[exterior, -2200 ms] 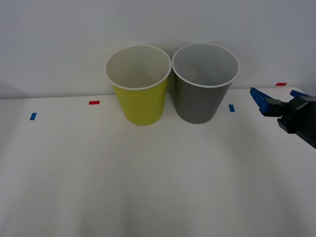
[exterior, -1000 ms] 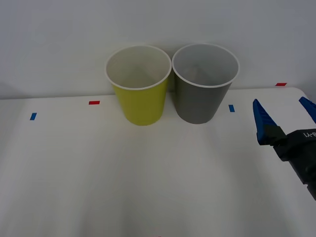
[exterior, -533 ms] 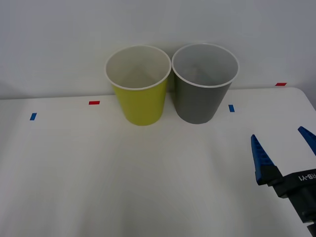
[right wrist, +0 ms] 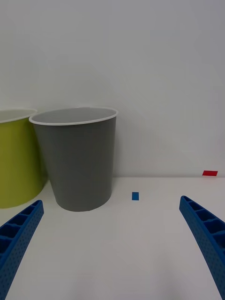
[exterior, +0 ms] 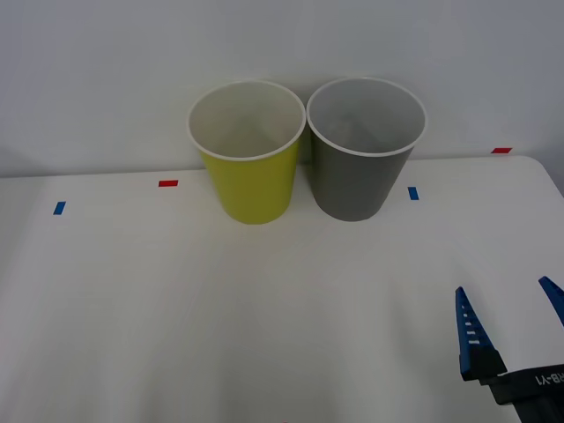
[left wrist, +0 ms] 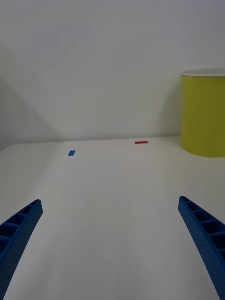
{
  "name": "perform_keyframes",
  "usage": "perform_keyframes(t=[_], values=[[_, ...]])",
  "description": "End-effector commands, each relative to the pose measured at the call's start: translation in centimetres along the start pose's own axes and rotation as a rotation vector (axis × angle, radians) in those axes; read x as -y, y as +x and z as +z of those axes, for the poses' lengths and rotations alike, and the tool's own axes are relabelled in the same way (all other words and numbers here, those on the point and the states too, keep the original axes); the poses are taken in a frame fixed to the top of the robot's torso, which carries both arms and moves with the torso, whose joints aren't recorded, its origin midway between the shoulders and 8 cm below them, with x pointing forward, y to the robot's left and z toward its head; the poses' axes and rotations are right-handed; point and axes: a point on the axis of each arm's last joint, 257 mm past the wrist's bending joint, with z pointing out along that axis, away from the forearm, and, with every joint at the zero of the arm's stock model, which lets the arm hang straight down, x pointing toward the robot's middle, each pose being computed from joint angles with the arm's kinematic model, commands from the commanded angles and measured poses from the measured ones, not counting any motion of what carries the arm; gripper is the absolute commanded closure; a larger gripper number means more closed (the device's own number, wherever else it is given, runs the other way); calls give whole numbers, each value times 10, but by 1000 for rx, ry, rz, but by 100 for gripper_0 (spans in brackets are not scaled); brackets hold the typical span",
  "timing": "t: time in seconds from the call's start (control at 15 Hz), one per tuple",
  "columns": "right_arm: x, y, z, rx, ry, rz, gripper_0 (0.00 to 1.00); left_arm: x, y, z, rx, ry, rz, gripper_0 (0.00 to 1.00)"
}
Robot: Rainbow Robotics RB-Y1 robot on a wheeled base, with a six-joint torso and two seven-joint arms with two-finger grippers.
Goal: Put cans in the gray bin and PET bottles in the light green bin.
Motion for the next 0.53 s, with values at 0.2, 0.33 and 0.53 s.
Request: perform_keyframes(t=[0.2, 0.33, 0.53], values=[[0, 19, -44, -10, 3, 33, 0, 0, 0, 0, 0, 0, 0, 0], [-4, 20, -53, -15, 5, 39, 0, 0, 0, 0, 0, 0, 0, 0], [-12, 25, -71, -16, 2, 62, 0, 0, 0, 0, 0, 0, 0, 0]])
